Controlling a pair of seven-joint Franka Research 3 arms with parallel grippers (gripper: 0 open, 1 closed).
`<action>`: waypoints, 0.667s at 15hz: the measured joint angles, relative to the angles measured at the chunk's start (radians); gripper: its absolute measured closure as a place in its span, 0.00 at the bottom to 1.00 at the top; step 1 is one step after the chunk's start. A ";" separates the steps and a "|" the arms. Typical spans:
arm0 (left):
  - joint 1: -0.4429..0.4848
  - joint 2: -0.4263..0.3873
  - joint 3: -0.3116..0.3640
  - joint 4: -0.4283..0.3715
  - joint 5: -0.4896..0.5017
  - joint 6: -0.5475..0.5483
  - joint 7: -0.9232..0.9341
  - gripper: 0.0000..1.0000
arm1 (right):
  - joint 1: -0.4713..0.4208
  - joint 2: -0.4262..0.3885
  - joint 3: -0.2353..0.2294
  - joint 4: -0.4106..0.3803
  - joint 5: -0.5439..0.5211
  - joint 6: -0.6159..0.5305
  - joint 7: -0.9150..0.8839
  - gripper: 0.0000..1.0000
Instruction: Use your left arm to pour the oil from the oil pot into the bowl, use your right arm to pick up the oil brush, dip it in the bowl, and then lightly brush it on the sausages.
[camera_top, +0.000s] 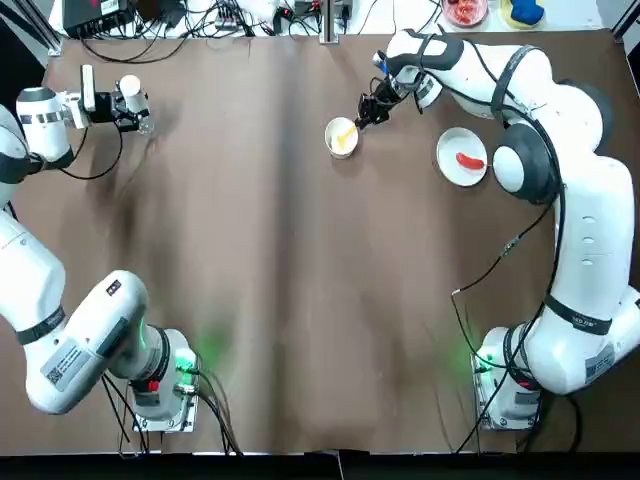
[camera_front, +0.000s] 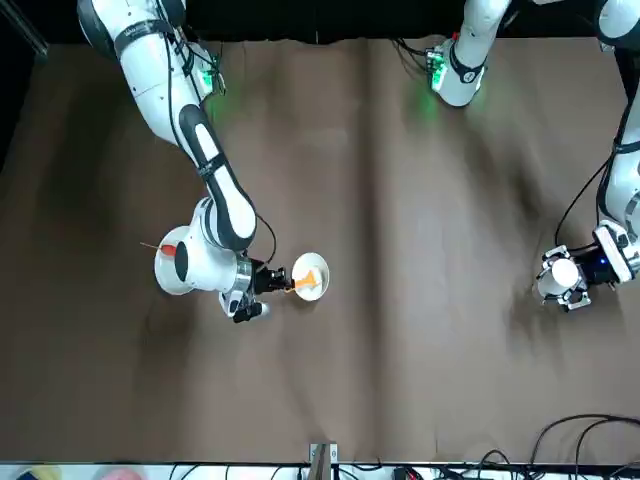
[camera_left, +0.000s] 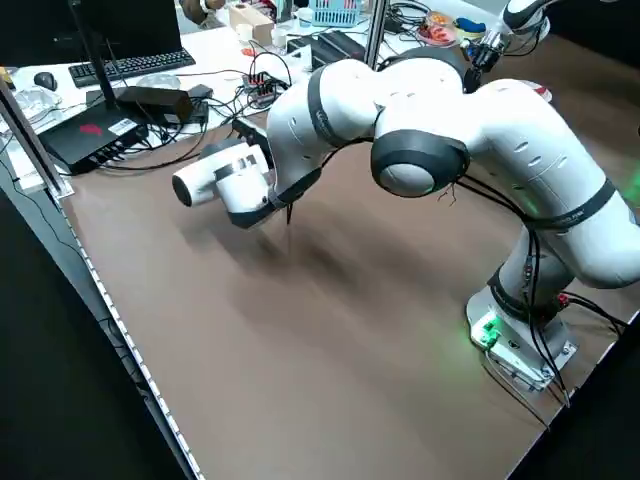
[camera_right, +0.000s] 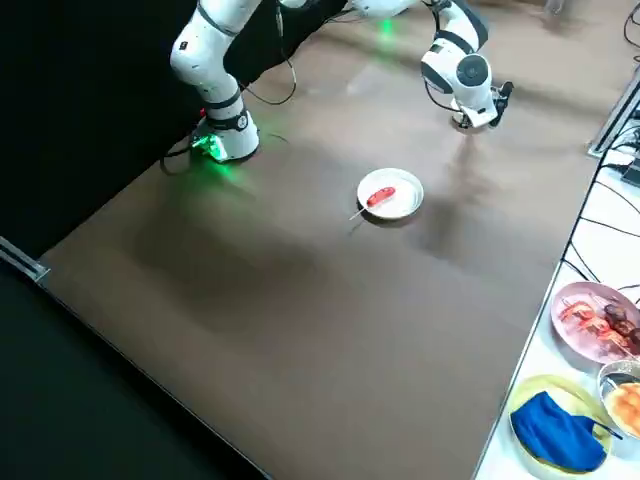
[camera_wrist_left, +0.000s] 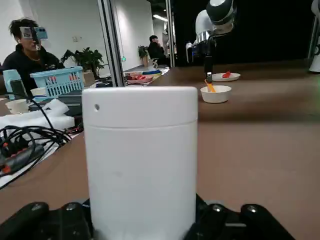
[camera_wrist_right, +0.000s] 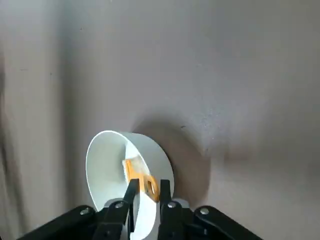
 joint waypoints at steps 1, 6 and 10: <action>0.001 0.003 0.007 -0.001 -0.006 0.000 0.000 0.47 | 0.000 0.000 0.000 0.000 0.000 0.000 0.000 0.77; 0.019 0.052 0.014 -0.013 -0.024 -0.003 0.000 0.47 | 0.000 0.000 0.002 0.004 0.010 -0.002 0.000 0.93; 0.028 0.060 0.014 -0.013 -0.060 -0.016 0.000 0.47 | 0.000 0.000 0.005 0.011 0.018 -0.008 0.000 0.96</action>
